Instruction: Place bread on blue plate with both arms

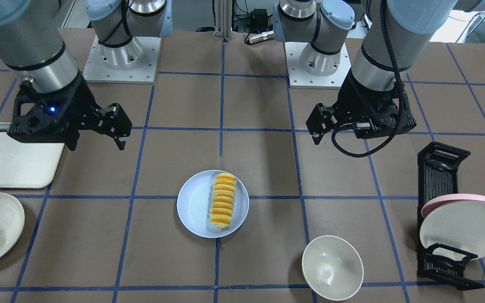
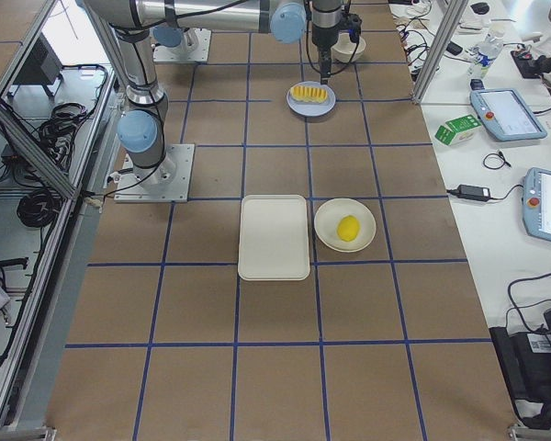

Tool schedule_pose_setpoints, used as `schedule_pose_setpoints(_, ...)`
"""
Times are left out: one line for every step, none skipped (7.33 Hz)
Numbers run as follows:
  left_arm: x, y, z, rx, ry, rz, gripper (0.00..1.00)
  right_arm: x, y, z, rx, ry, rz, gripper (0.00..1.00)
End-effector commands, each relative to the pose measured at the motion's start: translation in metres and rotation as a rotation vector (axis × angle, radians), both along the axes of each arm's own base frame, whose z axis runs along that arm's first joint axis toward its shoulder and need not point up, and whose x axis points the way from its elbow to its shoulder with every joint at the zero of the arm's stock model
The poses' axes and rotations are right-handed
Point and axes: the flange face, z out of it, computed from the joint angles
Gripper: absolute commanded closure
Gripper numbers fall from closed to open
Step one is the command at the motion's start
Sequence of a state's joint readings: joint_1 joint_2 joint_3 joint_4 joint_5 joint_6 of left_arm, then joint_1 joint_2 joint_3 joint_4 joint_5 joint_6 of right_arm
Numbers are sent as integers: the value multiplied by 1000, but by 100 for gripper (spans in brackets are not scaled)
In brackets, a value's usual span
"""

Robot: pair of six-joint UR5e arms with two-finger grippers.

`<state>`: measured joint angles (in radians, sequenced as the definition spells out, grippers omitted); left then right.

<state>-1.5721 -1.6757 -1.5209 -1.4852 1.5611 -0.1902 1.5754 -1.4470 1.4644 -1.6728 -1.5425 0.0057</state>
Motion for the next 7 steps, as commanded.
schedule_pose_setpoints(1, 0, 1, -3, -2, 1, 0, -1, 14, 6, 70, 36, -7, 0)
schedule_pose_setpoints(0, 1, 1, -3, -1, 0, 0, -1, 13, 7, 58, 33, 2, 0)
schedule_pose_setpoints(1, 0, 0, -2, 0, 1, 0, -3, 12, 6, 60, 44, 11, 0)
schedule_pose_setpoints(1, 0, 2, -5, -5, 1, 0, -1, 13, 5, 61, 38, 11, 0)
schedule_pose_setpoints(1, 1, 3, -6, -8, 2, 0, -4, 12, 3, 64, 41, 11, 0)
schedule_pose_setpoints(1, 1, 3, -9, -7, 2, 0, -3, 12, 4, 54, 43, 11, 0)
schedule_pose_setpoints(1, 1, 3, -8, -8, 2, 0, -2, 11, 7, 49, 42, 12, 0)
